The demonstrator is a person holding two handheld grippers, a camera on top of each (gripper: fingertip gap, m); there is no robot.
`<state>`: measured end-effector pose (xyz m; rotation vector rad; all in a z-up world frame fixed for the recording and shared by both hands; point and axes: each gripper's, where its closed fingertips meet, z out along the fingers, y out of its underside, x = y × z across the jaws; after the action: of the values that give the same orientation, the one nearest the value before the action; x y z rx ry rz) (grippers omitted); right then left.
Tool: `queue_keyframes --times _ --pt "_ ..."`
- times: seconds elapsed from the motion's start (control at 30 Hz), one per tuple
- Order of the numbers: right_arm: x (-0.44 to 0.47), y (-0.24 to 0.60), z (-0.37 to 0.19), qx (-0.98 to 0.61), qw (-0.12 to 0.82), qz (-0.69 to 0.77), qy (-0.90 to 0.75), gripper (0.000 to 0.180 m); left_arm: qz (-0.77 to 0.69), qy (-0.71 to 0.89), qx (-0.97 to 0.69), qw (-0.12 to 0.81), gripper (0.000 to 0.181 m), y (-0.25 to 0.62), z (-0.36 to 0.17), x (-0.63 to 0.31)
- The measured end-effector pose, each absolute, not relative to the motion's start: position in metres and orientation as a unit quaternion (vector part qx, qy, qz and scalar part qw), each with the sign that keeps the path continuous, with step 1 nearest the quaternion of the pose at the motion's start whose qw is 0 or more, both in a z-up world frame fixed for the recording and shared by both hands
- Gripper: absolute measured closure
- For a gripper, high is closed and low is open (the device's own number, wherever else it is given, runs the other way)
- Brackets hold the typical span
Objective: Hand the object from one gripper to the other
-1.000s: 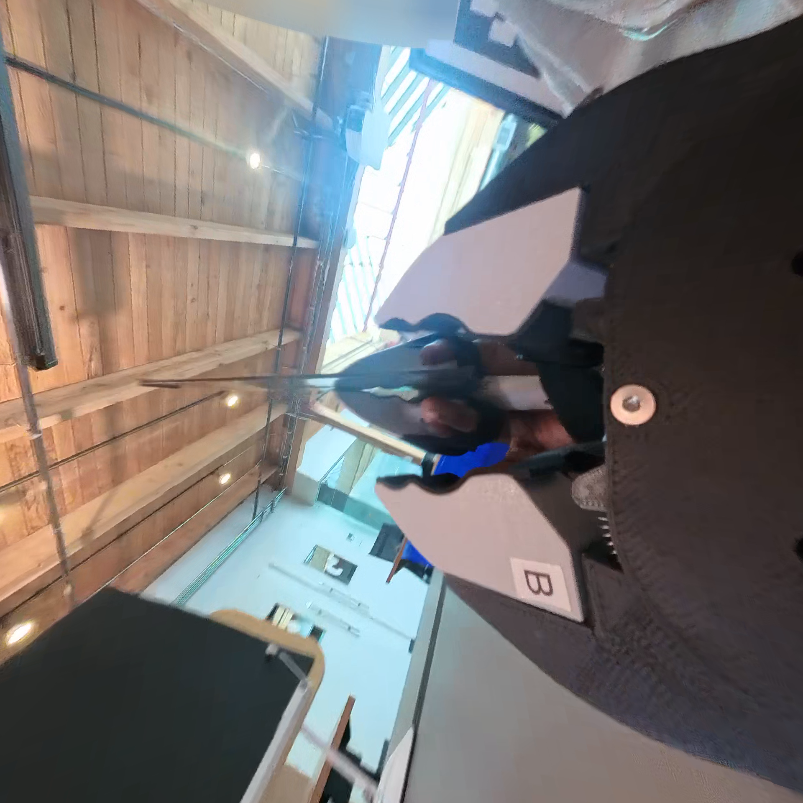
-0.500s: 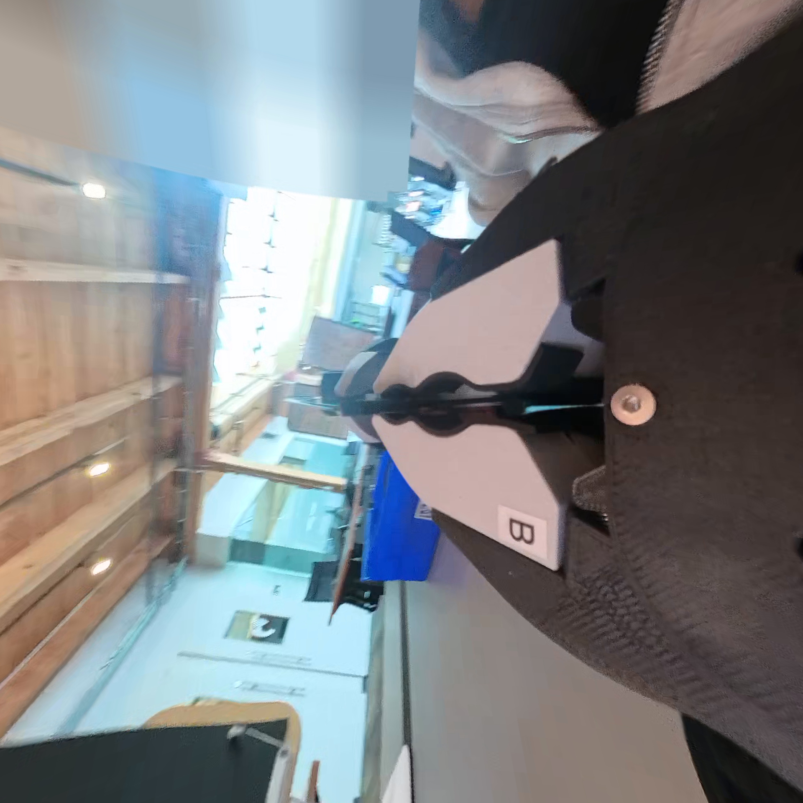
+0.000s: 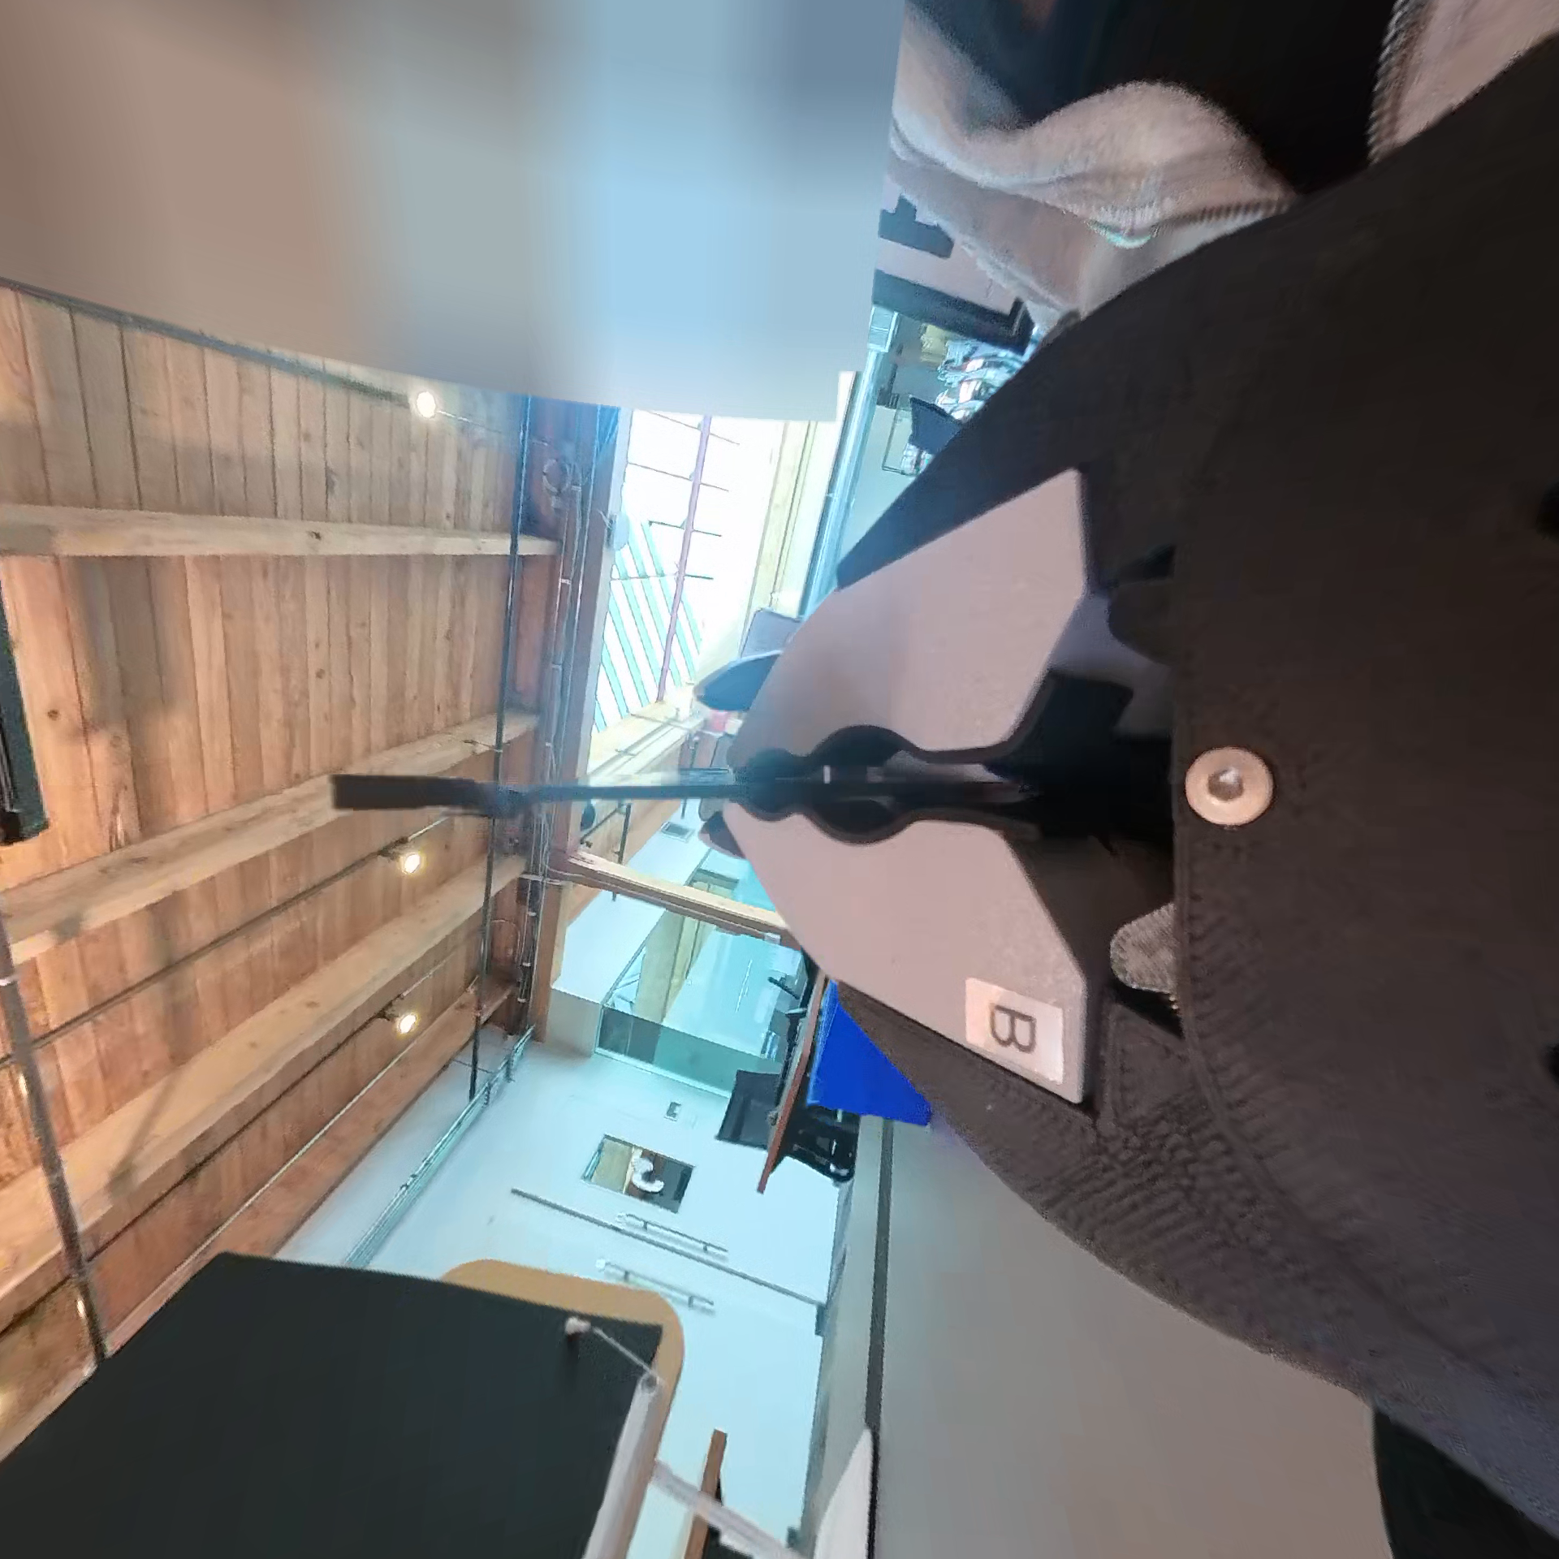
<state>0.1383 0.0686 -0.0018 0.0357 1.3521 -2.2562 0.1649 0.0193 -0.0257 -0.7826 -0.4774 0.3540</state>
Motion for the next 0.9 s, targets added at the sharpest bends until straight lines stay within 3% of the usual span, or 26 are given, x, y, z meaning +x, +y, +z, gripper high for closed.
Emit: queue_keyframes --times 0.13,0.33,0.37,0.43,0.53,0.6,0.7,0.83,0.9 --pt "0.132 0.079 -0.002 -0.004 0.230 -0.820 0.524 0.177 0.152 -0.214 -0.405 0.876 0.180 0.005 -0.023 0.174" --pt "0.140 0.075 -0.016 -0.041 0.208 -0.777 0.593 0.176 0.157 -0.207 -0.411 0.874 0.180 0.000 -0.022 0.177" --pt "0.140 0.075 -0.018 -0.051 0.197 -0.769 0.606 0.168 0.157 -0.206 -0.416 0.872 0.180 0.001 -0.023 0.177" --pt "0.135 0.074 -0.023 -0.073 0.147 -0.737 0.655 0.129 0.159 -0.201 -0.434 0.864 0.179 0.006 -0.024 0.178" --pt "0.128 0.074 -0.026 -0.107 0.043 -0.666 0.737 0.099 0.163 -0.195 -0.454 0.854 0.179 0.015 -0.026 0.179" --pt "0.138 0.074 -0.028 -0.145 0.025 -0.602 0.785 0.112 0.156 -0.191 -0.461 0.852 0.179 0.021 -0.028 0.180" --pt "0.164 0.067 -0.036 -0.172 0.081 -0.507 0.841 0.121 0.145 -0.183 -0.471 0.851 0.180 0.031 -0.031 0.180" --pt "0.179 0.063 -0.058 -0.217 0.102 -0.393 0.887 0.177 0.141 -0.188 -0.479 0.846 0.178 0.038 -0.032 0.178" --pt "0.169 0.065 -0.058 -0.214 0.074 -0.366 0.903 0.178 0.152 -0.202 -0.472 0.845 0.166 0.035 -0.030 0.175"
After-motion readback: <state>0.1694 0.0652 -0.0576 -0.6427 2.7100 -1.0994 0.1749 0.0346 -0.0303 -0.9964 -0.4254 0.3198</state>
